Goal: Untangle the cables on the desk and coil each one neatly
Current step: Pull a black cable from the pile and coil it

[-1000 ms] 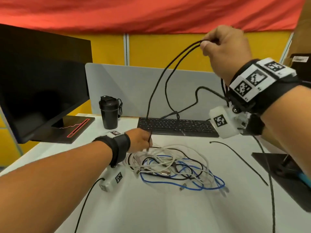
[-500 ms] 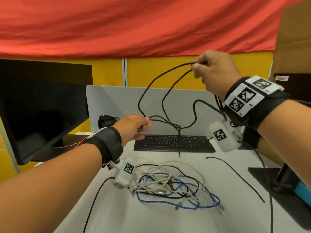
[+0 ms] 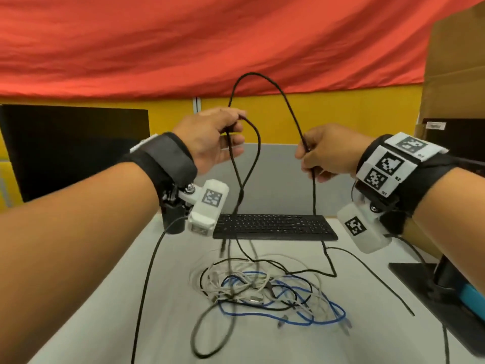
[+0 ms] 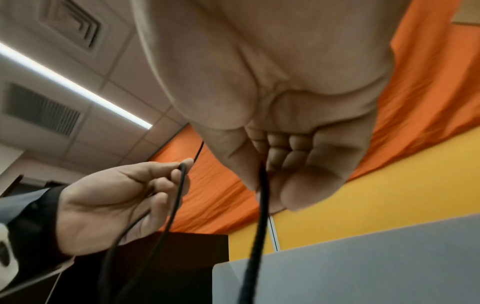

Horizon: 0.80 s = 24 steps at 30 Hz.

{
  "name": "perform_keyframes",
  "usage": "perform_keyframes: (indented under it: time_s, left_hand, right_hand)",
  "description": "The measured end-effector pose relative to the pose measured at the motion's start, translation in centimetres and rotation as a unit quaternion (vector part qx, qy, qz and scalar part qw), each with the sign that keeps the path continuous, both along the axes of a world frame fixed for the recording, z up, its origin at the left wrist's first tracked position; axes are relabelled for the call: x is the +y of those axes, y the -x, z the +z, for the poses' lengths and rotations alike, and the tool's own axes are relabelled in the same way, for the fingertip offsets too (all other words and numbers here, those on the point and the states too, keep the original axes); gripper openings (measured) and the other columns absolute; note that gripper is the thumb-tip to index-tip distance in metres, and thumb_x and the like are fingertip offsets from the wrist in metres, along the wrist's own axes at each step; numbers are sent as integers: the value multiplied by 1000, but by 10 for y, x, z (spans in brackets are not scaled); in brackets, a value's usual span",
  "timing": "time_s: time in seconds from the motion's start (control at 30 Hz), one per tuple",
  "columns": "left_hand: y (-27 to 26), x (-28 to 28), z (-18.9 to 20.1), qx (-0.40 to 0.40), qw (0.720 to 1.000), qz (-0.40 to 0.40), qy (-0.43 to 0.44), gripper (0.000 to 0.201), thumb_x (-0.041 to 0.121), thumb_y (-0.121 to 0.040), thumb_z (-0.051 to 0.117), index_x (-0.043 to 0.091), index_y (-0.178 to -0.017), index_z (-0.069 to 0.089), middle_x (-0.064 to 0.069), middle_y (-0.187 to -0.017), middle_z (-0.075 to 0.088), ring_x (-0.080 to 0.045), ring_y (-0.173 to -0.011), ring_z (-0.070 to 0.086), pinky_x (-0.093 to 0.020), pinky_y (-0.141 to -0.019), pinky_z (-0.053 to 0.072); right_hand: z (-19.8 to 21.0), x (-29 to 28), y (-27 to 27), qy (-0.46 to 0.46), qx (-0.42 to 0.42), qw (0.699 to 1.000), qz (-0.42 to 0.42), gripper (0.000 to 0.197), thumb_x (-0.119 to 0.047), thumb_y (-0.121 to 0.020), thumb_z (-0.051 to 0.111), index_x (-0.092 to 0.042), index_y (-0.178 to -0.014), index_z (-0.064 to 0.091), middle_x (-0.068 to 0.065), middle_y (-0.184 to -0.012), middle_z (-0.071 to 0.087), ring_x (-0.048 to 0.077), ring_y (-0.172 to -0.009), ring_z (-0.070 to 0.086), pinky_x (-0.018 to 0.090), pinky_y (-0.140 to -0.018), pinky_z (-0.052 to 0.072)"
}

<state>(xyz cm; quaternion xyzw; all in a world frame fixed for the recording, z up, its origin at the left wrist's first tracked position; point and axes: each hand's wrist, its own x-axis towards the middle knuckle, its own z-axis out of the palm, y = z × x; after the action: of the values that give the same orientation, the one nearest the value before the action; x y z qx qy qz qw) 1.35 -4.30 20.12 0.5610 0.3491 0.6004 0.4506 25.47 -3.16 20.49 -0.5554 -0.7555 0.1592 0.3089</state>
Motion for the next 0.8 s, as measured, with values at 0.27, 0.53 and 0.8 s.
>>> perform_keyframes:
  time_s: [0.27,0.53,0.8]
  left_hand:
    - [-3,-21,22,205,977,29,-44,15,11,-101,51,17,-105,64,0,-77,62,-10,-49,30,-21,-42,20]
    - [-5,-28,30,282,959,-26,0,10,21,-91,59,18,-97,51,-1,-69,59,-8,-46,34,-17,-38,21]
    - [19,-20,15,318,948,8,-7,9,3,-94,57,11,-93,62,1,-69,66,-8,-52,46,-20,-44,33]
  right_hand:
    - [7,-14,9,26,234,963,130,83,-53,-61,85,-32,-133,50,-3,-110,68,15,-106,64,41,-85,49]
    - [13,-18,39,-53,165,970,172,18,-32,-89,69,-15,-95,72,-6,-56,54,10,-46,41,23,-41,33]
    - [1,-17,27,-36,36,987,149,37,-53,-87,62,-17,-85,74,-8,-55,60,8,-48,53,27,-48,46]
